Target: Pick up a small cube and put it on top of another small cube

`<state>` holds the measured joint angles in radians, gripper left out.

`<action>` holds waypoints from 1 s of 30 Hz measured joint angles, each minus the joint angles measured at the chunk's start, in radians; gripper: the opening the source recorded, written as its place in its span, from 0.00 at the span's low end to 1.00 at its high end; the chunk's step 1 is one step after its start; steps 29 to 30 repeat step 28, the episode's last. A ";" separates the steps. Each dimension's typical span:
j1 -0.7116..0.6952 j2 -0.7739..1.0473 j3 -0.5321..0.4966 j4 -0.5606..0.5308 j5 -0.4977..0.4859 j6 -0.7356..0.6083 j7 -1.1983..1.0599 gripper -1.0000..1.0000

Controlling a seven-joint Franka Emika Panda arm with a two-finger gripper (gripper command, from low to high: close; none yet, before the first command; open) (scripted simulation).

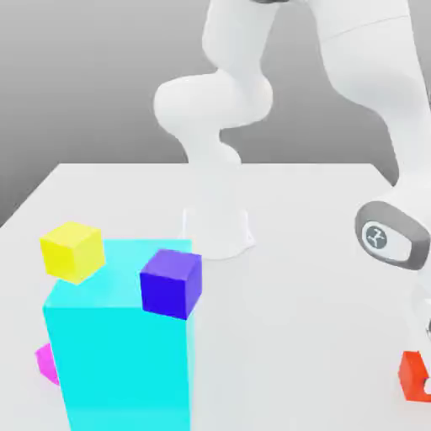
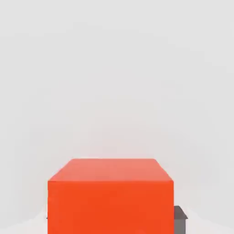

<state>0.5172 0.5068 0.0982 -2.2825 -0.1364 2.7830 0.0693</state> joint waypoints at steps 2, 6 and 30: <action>-0.006 -0.033 0.008 -0.007 0.007 -0.026 -0.006 0.00; -0.036 -0.166 0.027 -0.029 0.042 -0.136 -0.034 0.00; -0.464 -0.646 -0.242 0.011 0.117 -0.652 -0.179 1.00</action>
